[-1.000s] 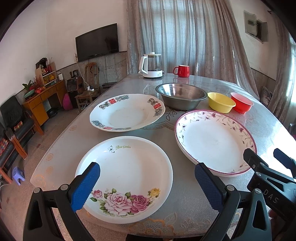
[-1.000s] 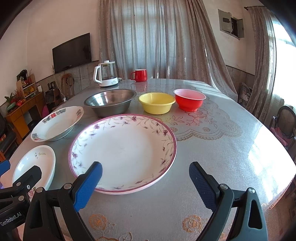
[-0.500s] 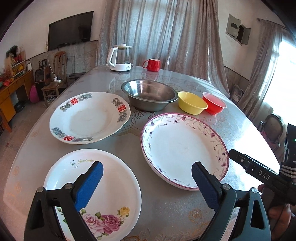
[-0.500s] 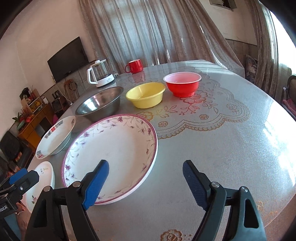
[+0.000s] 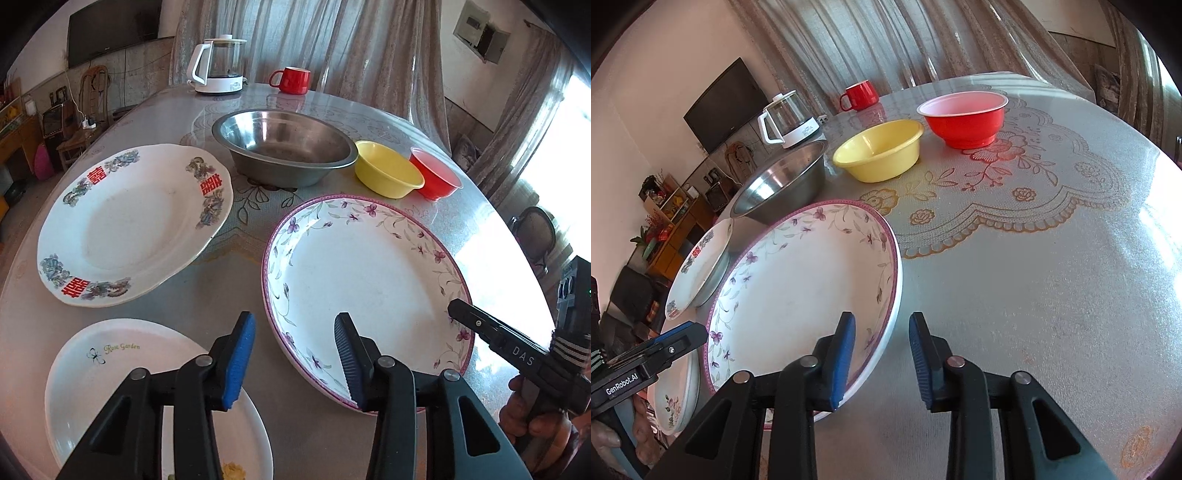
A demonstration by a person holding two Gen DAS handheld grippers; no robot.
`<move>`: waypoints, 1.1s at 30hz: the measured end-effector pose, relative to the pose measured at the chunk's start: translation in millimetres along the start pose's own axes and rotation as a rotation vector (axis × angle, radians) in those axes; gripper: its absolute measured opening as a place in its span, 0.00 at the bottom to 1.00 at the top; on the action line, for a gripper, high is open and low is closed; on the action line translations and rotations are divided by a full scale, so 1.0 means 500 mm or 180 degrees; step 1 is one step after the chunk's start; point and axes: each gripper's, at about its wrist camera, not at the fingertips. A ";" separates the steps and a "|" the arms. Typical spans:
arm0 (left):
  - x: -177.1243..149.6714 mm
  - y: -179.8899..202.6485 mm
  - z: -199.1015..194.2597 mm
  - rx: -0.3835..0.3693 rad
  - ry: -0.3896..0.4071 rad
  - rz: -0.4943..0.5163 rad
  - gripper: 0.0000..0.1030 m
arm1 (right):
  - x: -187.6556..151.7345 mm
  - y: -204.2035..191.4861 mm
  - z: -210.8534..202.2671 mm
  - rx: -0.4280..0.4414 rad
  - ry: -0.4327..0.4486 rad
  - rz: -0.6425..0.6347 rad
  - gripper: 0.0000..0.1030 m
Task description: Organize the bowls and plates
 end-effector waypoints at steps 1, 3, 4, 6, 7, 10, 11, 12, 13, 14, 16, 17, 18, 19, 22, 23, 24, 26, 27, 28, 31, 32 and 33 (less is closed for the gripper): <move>0.006 -0.003 0.006 0.0020 -0.0017 -0.0011 0.35 | 0.002 0.002 0.002 0.0012 0.0000 0.0010 0.29; 0.020 -0.005 0.016 0.0026 -0.0026 0.0014 0.28 | 0.006 0.005 0.003 0.0025 -0.0005 0.0007 0.29; 0.028 -0.006 0.023 0.0055 -0.0040 0.0036 0.28 | 0.008 0.006 0.003 0.0037 -0.0007 0.0003 0.29; 0.038 -0.007 0.037 0.0113 -0.0076 0.0065 0.24 | 0.011 0.007 0.006 0.0068 -0.0017 -0.0009 0.29; 0.042 -0.007 0.042 0.0131 -0.0089 0.0089 0.23 | 0.013 0.009 0.007 0.0090 -0.0029 -0.0003 0.29; 0.050 -0.008 0.055 0.0171 -0.0127 0.0140 0.20 | 0.018 0.015 0.010 0.0176 -0.0053 0.0037 0.29; 0.052 -0.007 0.058 0.0184 -0.0134 0.0159 0.19 | 0.019 0.016 0.011 0.0195 -0.0051 0.0032 0.29; 0.052 -0.005 0.060 0.0213 -0.0137 0.0196 0.18 | 0.019 0.016 0.012 0.0203 -0.0047 0.0019 0.29; 0.052 -0.003 0.061 0.0242 -0.0136 0.0242 0.18 | 0.019 0.015 0.013 0.0203 -0.0042 0.0006 0.29; 0.052 0.000 0.063 0.0266 -0.0132 0.0291 0.18 | 0.020 0.013 0.014 0.0197 -0.0038 -0.0014 0.29; 0.051 0.001 0.063 0.0306 -0.0122 0.0366 0.15 | 0.020 0.008 0.016 0.0172 -0.0028 -0.0068 0.29; 0.051 0.000 0.063 0.0309 -0.0118 0.0385 0.13 | 0.021 0.005 0.017 0.0155 -0.0024 -0.0097 0.29; 0.051 -0.003 0.063 0.0294 -0.0114 0.0385 0.12 | 0.020 0.003 0.018 0.0141 -0.0018 -0.0129 0.29; 0.050 -0.006 0.061 0.0262 -0.0109 0.0374 0.12 | 0.019 0.000 0.019 0.0132 -0.0007 -0.0160 0.29; 0.051 -0.006 0.061 0.0229 -0.0096 0.0390 0.12 | 0.015 -0.011 0.023 0.0107 0.0017 -0.0299 0.29; 0.051 -0.006 0.062 0.0230 -0.0090 0.0400 0.12 | 0.013 -0.016 0.023 0.0069 0.0030 -0.0356 0.29; 0.051 -0.007 0.064 0.0222 -0.0095 0.0395 0.12 | 0.012 -0.018 0.023 0.0041 0.0037 -0.0394 0.29; 0.055 -0.011 0.082 0.0137 -0.0244 0.0325 0.17 | 0.012 -0.017 0.024 0.0050 0.0031 -0.0422 0.29; 0.055 -0.009 0.086 0.0132 -0.0260 0.0303 0.19 | 0.014 -0.015 0.024 0.0078 0.0020 -0.0418 0.31; 0.054 0.000 0.086 0.0215 -0.0243 0.0366 0.20 | 0.015 -0.013 0.024 0.0112 0.0000 -0.0407 0.31; 0.048 0.011 0.081 0.0309 -0.0209 0.0405 0.19 | 0.019 -0.013 0.025 0.0121 -0.0045 -0.0400 0.31; 0.047 0.008 0.076 0.0315 -0.0201 0.0365 0.16 | 0.018 -0.014 0.025 0.0112 -0.0046 -0.0404 0.31; 0.047 0.007 0.070 0.0323 -0.0187 0.0343 0.14 | 0.017 -0.015 0.024 0.0107 -0.0045 -0.0397 0.30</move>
Point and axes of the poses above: each gripper's, at about its wrist camera, not at the fingertips, and z roughly the way its jaws point, y to its right, x to its top, and after that the axes turned 4 degrees about z, right-handed
